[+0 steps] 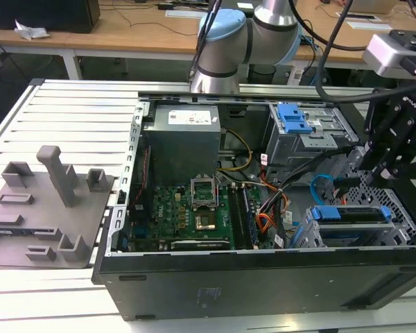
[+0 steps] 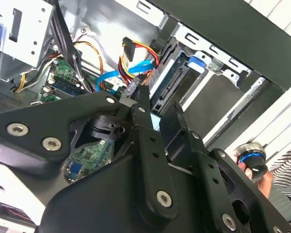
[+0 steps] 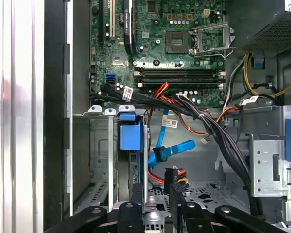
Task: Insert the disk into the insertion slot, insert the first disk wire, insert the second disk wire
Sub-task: 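Insert the first disk wire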
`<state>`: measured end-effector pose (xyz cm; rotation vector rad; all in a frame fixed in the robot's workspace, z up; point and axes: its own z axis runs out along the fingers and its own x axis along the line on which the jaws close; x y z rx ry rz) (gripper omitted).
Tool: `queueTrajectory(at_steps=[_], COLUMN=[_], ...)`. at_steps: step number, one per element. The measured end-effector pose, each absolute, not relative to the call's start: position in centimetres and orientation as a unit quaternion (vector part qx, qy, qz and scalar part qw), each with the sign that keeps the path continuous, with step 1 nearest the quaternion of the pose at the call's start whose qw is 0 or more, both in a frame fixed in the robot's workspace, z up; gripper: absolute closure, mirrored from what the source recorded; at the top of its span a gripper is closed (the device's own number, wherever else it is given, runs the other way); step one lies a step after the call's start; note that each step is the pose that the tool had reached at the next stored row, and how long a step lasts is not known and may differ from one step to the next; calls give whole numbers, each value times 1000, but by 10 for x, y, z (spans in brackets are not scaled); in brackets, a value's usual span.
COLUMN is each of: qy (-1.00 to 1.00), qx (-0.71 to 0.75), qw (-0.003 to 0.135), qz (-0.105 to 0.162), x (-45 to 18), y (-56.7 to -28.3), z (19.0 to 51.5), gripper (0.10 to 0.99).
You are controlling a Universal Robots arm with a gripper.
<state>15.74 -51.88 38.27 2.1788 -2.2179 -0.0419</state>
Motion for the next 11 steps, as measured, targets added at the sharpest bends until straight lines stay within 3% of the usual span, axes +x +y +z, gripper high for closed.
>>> queueTrajectory(at_steps=[11], qy=[-666], qx=[745], qw=[17], qz=[-12], x=[156], y=[-517], z=[382], gripper=[725])
